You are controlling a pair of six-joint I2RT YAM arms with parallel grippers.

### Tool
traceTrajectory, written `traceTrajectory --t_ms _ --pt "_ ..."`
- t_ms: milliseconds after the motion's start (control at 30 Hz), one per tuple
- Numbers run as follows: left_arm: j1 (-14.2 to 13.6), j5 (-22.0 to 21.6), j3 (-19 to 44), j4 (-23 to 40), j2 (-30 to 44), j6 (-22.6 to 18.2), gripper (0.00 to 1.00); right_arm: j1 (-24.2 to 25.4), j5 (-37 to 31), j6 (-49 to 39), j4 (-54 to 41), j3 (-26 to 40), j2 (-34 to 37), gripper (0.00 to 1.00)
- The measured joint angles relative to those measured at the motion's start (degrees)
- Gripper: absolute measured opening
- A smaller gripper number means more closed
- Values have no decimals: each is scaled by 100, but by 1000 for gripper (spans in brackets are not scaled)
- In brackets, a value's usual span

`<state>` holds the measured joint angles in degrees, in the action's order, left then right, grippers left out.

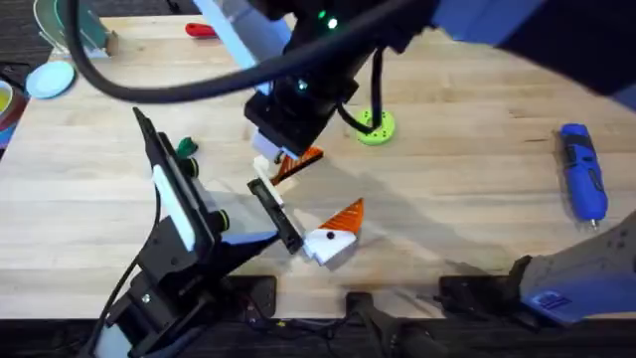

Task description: Pick up the gripper from the table and insert it into the empty holder that is missing its gripper. Then pick up a screw, insert it into the mounting hole, and use the screwdriver to tighten it. Finally, clean up the table by picking up the vegetable and placing it into the bucket.

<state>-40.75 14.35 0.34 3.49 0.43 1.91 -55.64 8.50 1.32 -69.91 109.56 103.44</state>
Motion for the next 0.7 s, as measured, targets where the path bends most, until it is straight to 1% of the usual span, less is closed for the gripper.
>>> traceTrajectory --t_ms 200,500,533,567,600,633,700 --pt "0 4 0 4 0 13 993 -52 19 -2 -103 1 228 6" --pt "0 4 0 2 4 24 993 -57 21 -2 -116 15 238 6" --pt "0 3 0 4 4 27 993 -57 25 8 -122 15 238 26" --pt "0 2 0 4 4 26 993 -57 36 15 -133 15 238 64" --pt "0 2 0 2 4 24 993 -57 40 31 -144 17 238 142" --pt "0 2 0 2 4 24 993 -60 51 30 -154 17 238 220" --pt "0 -4 0 2 4 28 993 -61 69 37 -162 17 236 418"
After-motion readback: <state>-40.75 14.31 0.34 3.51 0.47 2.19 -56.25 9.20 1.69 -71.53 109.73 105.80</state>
